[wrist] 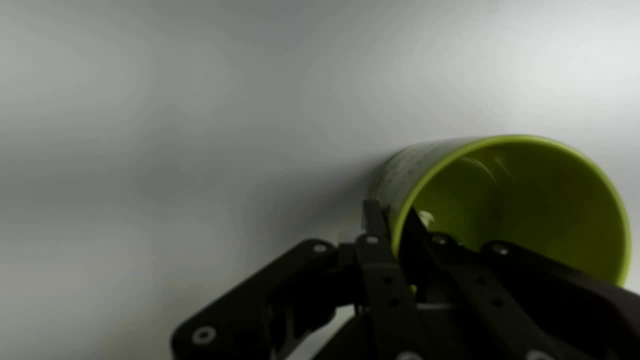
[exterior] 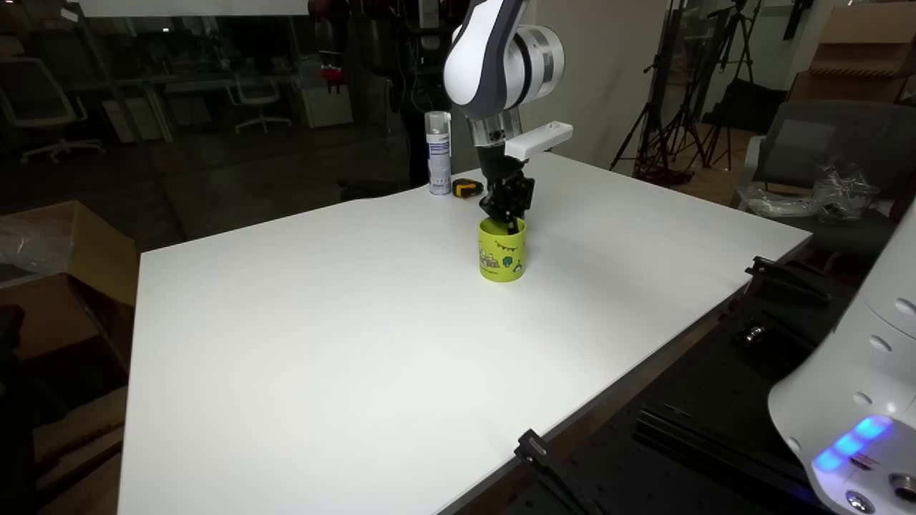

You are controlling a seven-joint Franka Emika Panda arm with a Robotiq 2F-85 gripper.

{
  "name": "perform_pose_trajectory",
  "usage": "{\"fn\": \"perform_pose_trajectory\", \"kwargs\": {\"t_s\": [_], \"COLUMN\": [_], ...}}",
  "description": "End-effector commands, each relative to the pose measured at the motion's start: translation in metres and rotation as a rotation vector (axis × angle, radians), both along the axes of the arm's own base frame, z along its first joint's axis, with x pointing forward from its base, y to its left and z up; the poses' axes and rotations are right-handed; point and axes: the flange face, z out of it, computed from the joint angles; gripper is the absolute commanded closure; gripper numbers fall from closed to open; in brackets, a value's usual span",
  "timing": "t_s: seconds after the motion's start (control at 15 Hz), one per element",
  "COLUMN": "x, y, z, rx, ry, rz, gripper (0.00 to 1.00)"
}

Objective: Move the yellow mug to the right

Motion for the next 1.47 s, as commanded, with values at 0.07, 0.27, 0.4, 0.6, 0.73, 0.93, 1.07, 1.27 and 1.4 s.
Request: {"fn": "perform_pose_trajectory", "kwargs": {"t_s": [0.07,0.27,0.4,0.6,0.73,0.93,1.07,1.27,1.4], "x": [0.006,0.023,0.035,0.051,0.059,0.067,0.070,0.073,0.074], "y": [0.000,-0.016,-0.033,-0.065,-0.092,-0.133,-0.154,-0.177,-0.186], "z": [0.002,0.006,0.010,0.017,0.024,0.033,0.035,0.030,0.025], "rx": [0.005,0.044,0.067,0.090,0.101,0.105,0.093,0.057,0.032], "ry": [-0.016,-0.048,-0.067,-0.111,-0.143,-0.188,-0.211,-0.227,-0.227], "rz": [-0.043,-0.221,-0.317,-0.453,-0.542,-0.675,-0.767,-0.905,-0.995], "gripper": [0.97,0.97,0.97,0.97,0.97,0.97,0.97,0.97,0.97]}}
